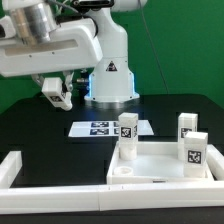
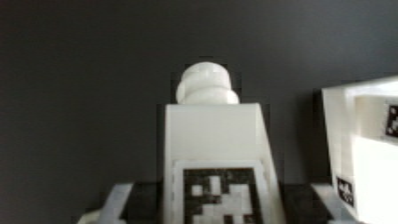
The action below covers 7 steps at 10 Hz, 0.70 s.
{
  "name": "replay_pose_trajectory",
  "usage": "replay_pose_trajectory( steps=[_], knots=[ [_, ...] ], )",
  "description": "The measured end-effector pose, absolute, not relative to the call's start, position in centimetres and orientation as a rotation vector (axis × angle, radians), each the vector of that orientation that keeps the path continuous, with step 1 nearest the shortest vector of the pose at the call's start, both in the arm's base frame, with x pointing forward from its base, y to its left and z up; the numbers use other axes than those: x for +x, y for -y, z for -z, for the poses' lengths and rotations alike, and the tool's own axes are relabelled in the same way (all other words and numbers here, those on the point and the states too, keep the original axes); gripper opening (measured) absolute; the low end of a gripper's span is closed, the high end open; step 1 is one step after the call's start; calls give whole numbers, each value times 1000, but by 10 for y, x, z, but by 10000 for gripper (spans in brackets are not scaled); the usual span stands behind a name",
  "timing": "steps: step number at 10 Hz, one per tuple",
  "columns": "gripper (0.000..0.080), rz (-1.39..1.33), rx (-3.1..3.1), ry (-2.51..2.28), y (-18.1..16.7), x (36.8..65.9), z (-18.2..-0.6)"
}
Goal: Assemble square table
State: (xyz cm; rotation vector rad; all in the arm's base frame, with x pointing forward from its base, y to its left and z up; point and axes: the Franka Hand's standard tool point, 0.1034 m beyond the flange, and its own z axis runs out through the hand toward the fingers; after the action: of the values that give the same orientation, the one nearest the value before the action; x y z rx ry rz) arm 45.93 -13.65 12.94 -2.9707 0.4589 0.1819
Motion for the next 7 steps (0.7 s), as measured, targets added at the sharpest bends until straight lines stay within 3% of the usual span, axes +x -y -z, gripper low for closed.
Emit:
replay_pose_trajectory(
  steps=[3, 7],
  knots=[
    [287, 124, -3049, -480, 142, 468, -129],
    [287, 661, -3073, -485, 93, 543, -161]
  ],
)
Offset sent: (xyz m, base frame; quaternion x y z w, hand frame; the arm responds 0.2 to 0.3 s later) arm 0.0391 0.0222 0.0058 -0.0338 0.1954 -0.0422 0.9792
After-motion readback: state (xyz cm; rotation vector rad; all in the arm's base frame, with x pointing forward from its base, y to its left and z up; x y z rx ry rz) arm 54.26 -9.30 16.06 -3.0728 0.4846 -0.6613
